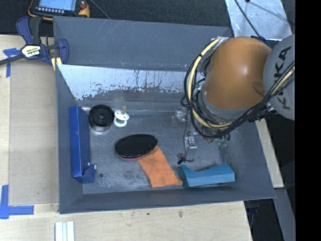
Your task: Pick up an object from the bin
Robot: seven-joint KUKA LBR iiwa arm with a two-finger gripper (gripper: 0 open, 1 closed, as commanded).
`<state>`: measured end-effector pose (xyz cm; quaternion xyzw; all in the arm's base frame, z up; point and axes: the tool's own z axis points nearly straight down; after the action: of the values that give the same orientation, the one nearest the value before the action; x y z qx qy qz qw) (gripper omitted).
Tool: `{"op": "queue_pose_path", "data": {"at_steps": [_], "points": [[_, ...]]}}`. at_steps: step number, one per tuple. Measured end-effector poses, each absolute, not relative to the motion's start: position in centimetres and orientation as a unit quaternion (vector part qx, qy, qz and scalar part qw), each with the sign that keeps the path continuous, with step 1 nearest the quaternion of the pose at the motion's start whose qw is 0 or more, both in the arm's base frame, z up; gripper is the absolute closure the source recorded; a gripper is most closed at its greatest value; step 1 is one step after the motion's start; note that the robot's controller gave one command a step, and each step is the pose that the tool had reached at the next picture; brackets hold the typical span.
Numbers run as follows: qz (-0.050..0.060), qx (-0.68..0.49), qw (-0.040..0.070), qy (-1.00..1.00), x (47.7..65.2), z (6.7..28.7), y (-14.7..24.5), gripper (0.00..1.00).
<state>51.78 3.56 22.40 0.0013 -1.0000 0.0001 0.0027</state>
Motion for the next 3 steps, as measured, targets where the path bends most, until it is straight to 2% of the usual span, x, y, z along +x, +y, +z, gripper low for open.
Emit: {"op": "queue_pose_path", "data": {"at_steps": [1,2,3], "points": [[0.000,0.001,-0.002,-1.000,51.9,22.8,3.6,0.00],[0.000,0.020,-0.007,-1.000,55.7,18.5,7.2,0.00],[0.000,0.059,-0.001,-0.998,54.9,14.5,10.4,0.00]]}}
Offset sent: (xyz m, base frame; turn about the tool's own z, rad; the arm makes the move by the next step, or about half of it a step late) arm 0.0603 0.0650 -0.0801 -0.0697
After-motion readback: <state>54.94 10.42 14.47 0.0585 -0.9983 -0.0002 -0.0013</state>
